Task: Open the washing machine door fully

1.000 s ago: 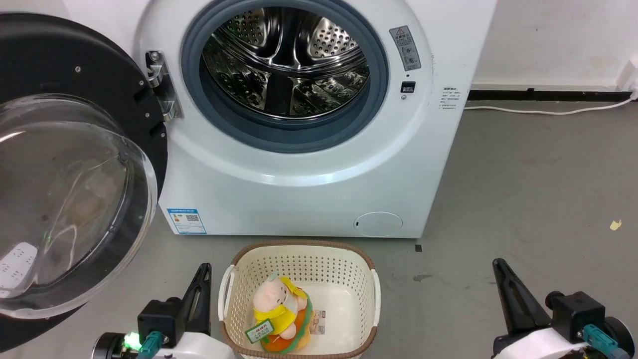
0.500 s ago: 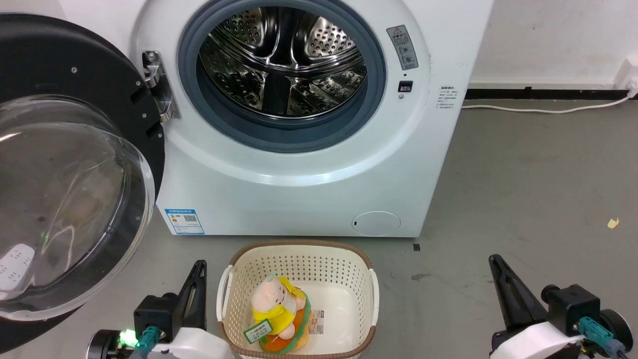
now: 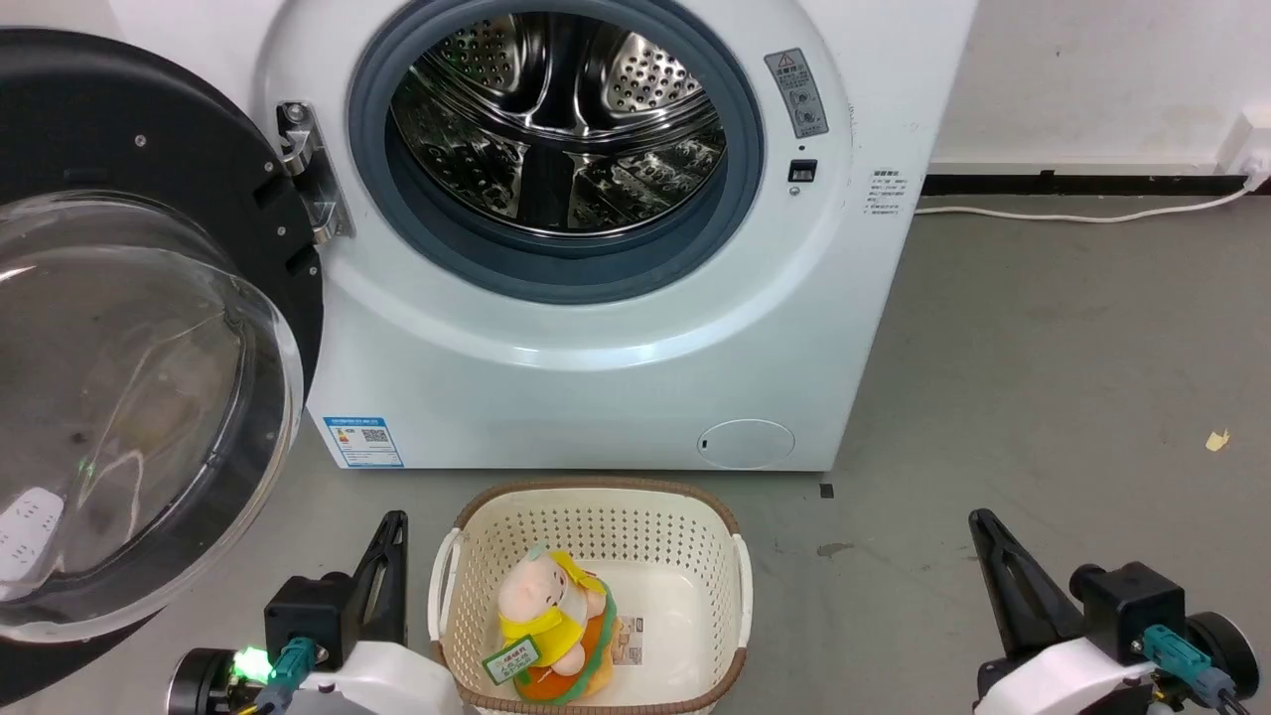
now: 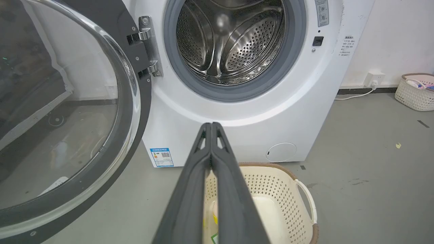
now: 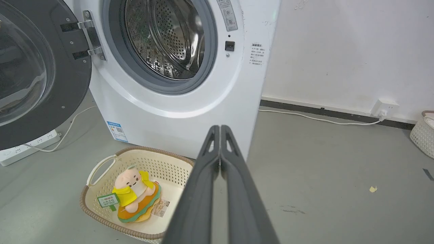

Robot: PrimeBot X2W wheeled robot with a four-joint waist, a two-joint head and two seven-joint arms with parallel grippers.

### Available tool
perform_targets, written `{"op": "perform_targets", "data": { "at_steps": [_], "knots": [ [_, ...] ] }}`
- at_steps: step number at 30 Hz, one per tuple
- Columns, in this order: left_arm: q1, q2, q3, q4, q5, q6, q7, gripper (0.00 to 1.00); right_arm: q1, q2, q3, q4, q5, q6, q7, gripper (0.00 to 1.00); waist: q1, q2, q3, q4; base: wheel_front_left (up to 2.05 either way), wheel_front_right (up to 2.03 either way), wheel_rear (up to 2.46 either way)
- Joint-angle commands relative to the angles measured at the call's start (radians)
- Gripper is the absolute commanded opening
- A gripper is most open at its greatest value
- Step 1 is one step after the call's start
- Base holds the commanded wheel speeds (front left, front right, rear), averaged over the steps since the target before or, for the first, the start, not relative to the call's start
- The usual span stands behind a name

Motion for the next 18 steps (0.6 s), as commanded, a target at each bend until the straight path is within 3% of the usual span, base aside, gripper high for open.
{"op": "perform_targets", "data": {
  "at_steps": [1, 18],
  "knots": [
    [-0.012, -0.001, 0.004, -0.007, 0.011, 0.006, 0.003, 0.0, -0.018, 0.004, 0.0, -0.008, -0.003, 0.001, 0.003, 0.0, -0.0001, 0.0, 0.0, 0.0, 0.0, 0.0, 0.0],
    [-0.019, -0.001, 0.015, -0.024, 0.023, 0.01, 0.037, 0.0, -0.028, 0.005, 0.0, -0.016, -0.022, 0.001, 0.038, 0.0, -0.0001, 0.0, 0.002, -0.007, 0.0, 0.0, 0.0]
  ]
}}
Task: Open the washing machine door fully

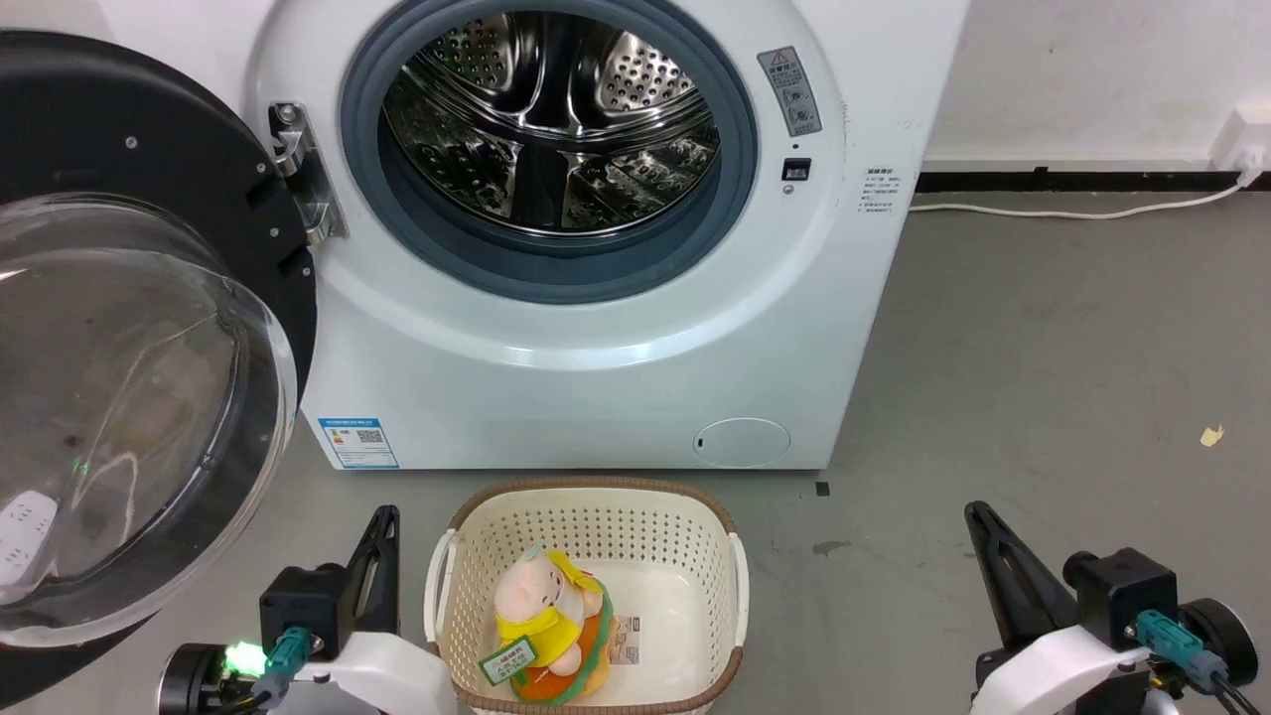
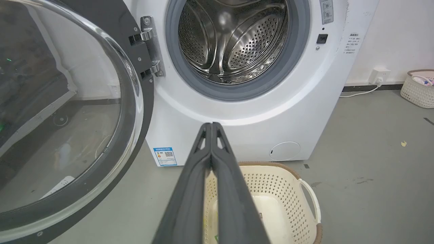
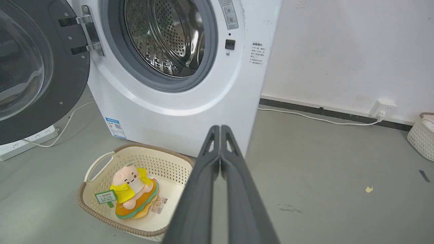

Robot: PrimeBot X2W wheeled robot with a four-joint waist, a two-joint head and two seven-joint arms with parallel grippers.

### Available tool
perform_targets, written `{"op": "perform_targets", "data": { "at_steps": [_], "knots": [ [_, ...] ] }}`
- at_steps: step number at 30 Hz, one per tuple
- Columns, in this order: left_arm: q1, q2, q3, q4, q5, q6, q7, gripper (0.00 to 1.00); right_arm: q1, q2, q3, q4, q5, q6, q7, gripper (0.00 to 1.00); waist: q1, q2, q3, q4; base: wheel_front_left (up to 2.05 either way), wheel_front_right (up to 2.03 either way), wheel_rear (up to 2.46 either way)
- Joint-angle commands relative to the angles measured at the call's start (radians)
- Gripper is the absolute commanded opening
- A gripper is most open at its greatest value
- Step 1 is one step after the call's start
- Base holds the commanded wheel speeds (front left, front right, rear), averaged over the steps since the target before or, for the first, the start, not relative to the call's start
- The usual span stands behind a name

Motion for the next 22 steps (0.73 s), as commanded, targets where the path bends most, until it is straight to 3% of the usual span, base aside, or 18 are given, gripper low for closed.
{"op": "perform_targets", "data": {
  "at_steps": [1, 22],
  "knots": [
    [-0.015, 0.0, 0.006, -0.007, 0.008, 0.002, 0.008, 0.0, -0.013, 0.004, -0.001, -0.007, -0.012, 0.001, 0.005, 0.0, 0.0, 0.0, 0.0, -0.001, 0.0, 0.0, 0.0],
    [-0.016, 0.0, 0.008, -0.01, 0.01, 0.003, 0.014, 0.0, -0.014, 0.005, -0.001, -0.008, -0.015, 0.001, 0.01, 0.0, 0.0, 0.0, 0.0, -0.002, 0.0, 0.0, 0.0]
  ]
}}
